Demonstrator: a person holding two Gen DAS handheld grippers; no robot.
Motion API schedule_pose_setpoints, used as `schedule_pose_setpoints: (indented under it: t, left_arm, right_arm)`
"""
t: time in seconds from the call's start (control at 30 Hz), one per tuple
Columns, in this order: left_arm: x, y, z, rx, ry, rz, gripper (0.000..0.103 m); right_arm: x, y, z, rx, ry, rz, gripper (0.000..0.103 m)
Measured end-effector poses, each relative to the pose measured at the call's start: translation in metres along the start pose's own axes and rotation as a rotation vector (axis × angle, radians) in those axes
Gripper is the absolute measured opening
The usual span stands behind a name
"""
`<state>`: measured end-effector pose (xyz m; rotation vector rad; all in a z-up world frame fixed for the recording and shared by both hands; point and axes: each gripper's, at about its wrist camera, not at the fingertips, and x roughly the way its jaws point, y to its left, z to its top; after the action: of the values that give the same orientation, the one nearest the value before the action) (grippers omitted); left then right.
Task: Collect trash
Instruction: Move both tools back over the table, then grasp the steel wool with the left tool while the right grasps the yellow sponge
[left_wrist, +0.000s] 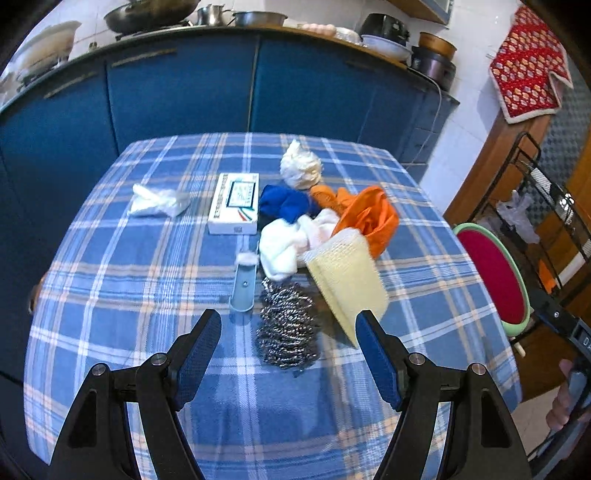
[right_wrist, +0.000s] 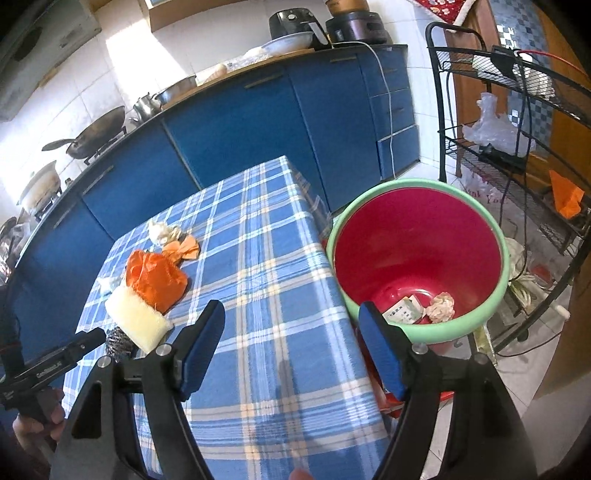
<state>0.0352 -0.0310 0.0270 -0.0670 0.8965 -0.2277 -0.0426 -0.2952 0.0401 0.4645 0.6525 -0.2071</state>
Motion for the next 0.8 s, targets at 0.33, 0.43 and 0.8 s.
schedule_pose_setpoints:
  t: [0.33,0.43,0.8]
  left_arm:
    - [0.020,0.001,-0.006,-0.005,0.034,-0.025,0.075]
    - [0.024,0.000,-0.007,-0.005,0.039,-0.028,0.067]
    - [0.029,0.008,-0.009,-0.025,0.040,-0.062,0.039]
  right_arm:
    - [0.011,0.002,-0.007,-0.004,0.037,0.000,0.077]
    - [0.014,0.003,-0.009,-0.005,0.046,0.001,0.077]
    - [0.020,0.010,-0.012,-0.021,0.065,0.009,0.077]
